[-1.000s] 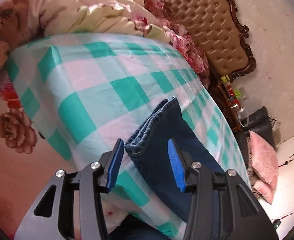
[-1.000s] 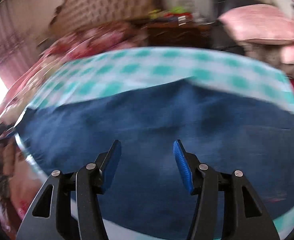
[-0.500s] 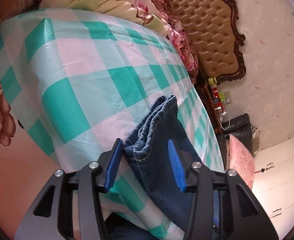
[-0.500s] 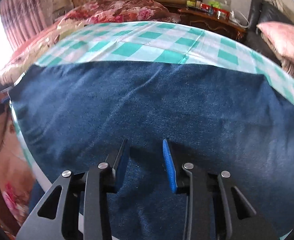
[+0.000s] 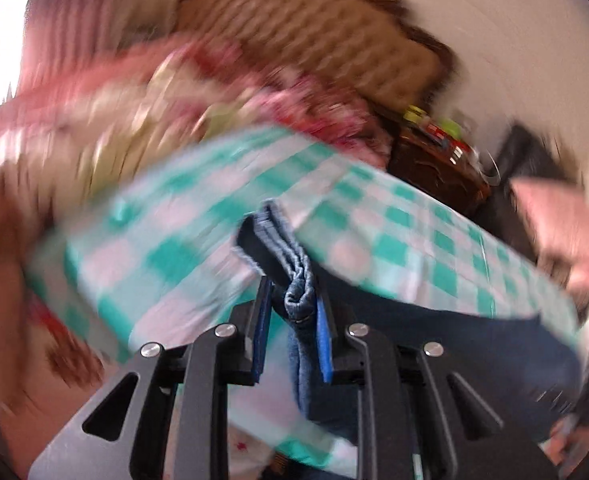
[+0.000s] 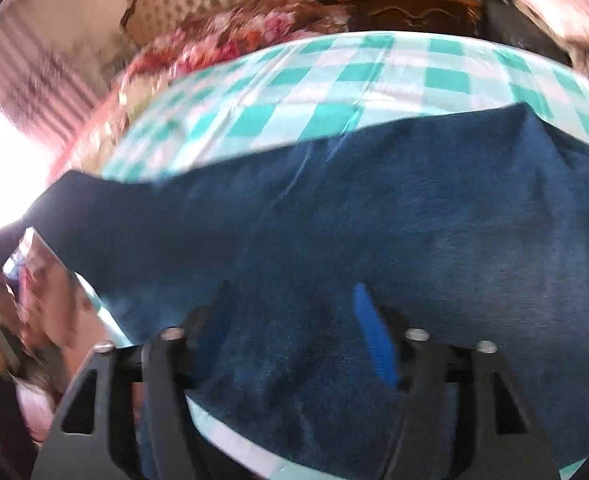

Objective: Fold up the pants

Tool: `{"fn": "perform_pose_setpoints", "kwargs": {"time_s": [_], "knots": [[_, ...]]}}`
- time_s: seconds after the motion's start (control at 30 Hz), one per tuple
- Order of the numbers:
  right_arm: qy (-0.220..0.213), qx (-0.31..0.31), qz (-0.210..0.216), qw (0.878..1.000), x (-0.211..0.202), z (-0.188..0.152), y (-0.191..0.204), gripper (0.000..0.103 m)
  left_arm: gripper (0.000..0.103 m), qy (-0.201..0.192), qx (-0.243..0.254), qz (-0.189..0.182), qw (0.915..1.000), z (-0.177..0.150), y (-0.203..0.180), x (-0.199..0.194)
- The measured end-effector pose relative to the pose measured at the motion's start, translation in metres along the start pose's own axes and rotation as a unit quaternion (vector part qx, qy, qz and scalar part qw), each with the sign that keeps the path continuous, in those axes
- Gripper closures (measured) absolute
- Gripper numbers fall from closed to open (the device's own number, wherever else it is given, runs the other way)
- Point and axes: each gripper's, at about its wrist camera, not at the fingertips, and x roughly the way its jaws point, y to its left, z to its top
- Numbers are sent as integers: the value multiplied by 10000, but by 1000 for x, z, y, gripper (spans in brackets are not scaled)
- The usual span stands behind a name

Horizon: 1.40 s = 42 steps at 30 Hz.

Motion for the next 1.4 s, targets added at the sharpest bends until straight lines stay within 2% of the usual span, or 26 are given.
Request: {"fn": "perform_pose_setpoints", "kwargs": {"time_s": [0.07,0.1,0.17,0.2,0.3,0.4,0.43,0.5,0.57,0.6,0.67,0.7,0.77,0.87,0.93,0.97,1.0,1.07,1.13,1.17,1.2,1.27,1.33,1.4], "knots": [[-190,162,-14,9997,-20,8,-12,38,83,-215,797,160,9965,2,-61,-14],[-267,252,-6,9993,-28,10,-17,38,83,-328,1251,168,9915,-2,-98,-20],[-462,583,17,9972,-47,13,-36,37,83,-600,2200,188,9735,-29,-178,-27],[-508,694,18,9963,-53,14,-43,37,83,-667,2533,193,9649,-44,-205,-27],[-538,1022,57,9933,-64,10,-72,37,83,-768,3465,-66,9349,-119,-285,-19],[-387,1299,9,9908,-62,0,-99,37,83,-577,4294,-258,9009,-200,-330,7],[-330,1378,8,9899,-60,-4,-106,37,82,-532,4529,-155,8899,-221,-338,18],[-252,1480,60,9887,-59,-11,-118,37,75,-681,4772,126,8761,-246,-342,28],[-252,1503,79,9883,-59,-15,-123,37,49,-869,4886,334,8675,-254,-341,28],[-265,1531,126,9878,-59,-16,-126,37,44,-1043,4907,437,8640,-255,-338,24],[-272,1567,184,9871,-58,-17,-128,37,42,-1121,4954,524,8598,-255,-334,23],[-269,1584,231,9867,-56,-17,-128,37,42,-1022,5003,499,8583,-254,-334,26],[-224,1577,321,9867,-53,-15,-125,37,43,-916,5015,358,8595,-253,-334,28],[-121,1517,490,9871,-50,-14,-118,37,43,-755,5162,142,8530,-247,-338,32],[-34,1461,618,9873,-47,-13,-111,36,43,-529,4967,-156,8662,-239,-336,32],[-19,1446,642,9874,-48,-13,-110,36,43,-286,4643,-530,8836,-230,-332,33],[-9,1413,636,9879,-48,-13,-107,36,43,-111,4390,-841,8945,-224,-328,34],[16,1380,636,9884,-47,-15,-102,35,44,-63,4123,-1202,9031,-217,-321,32],[124,1274,737,9890,-42,-17,-96,35,44,-147,4176,-1087,9020,-217,-319,34],[177,1228,760,9894,-39,-18,-92,35,44,-213,4338,-915,8961,-220,-321,37],[224,1220,757,9894,-35,-20,-89,35,45,-303,4548,-822,8863,-225,-324,39],[311,1289,875,9873,-30,-21,-87,35,45,-383,4638,-811,8814,-224,-326,40],[356,1362,1034,9846,-28,-21,-86,35,48,-250,4497,-959,8876,-220,-324,44],[383,1445,1131,9823,-28,-20,-88,35,61,-33,4299,-1250,8942,-216,-320,47]]}}
